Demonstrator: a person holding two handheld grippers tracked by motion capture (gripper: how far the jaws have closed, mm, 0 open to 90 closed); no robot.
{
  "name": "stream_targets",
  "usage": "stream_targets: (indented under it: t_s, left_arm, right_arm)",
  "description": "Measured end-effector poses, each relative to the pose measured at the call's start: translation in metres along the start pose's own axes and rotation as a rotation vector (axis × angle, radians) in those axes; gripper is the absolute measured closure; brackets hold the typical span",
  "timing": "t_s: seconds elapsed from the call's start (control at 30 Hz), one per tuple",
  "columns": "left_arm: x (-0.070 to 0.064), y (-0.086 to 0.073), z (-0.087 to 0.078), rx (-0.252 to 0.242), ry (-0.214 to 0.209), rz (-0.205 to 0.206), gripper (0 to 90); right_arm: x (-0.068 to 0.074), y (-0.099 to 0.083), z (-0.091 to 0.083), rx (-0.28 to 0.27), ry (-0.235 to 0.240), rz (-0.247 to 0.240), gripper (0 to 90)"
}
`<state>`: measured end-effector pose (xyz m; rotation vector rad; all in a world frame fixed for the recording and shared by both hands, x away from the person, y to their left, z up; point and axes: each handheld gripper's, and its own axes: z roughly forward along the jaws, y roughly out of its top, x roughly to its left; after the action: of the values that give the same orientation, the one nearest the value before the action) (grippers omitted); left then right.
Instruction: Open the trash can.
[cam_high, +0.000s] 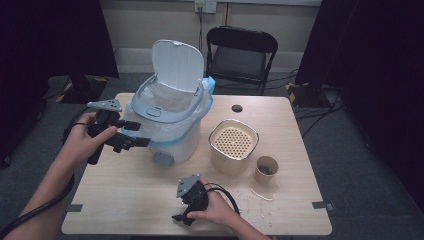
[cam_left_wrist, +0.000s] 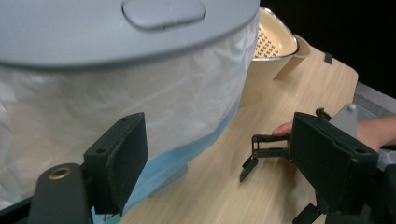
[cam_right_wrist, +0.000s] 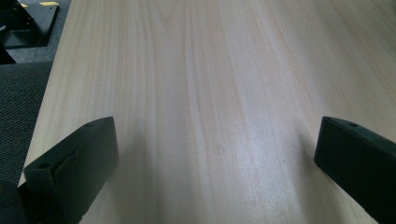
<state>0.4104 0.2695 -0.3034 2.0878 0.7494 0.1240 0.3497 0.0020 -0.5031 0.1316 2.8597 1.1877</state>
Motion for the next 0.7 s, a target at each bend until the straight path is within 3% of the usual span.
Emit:
stream_targets:
  t_s: [0.37,0.47,0.57,0.63,0.7]
  left_arm:
    - [0.003,-0.031,0.016,0.035,-0.001,-0.004,19.5]
    - [0.003,-0.037,0.021,0.038,-0.003,-0.001,19.6]
    - [0.001,-0.043,0.026,0.042,-0.022,-0.001,19.5]
    - [0.0,-0.046,0.03,0.045,-0.026,-0.005,19.5]
    - [0.0,-0.049,0.033,0.05,-0.028,-0.003,19.5]
  right_arm:
    - [-0.001,0.0,0.0,-0.006,0.003,0.003,0.0]
    - [0.0,-0.001,-0.003,0.006,0.005,0.016,3.5]
    - [-0.005,-0.001,-0.008,-0.016,-0.002,0.004,17.2]
    - [-0.006,-0.002,-0.012,-0.009,-0.008,0.023,12.9]
    - [-0.008,-0.004,-0.016,-0.016,-0.001,0.016,14.4]
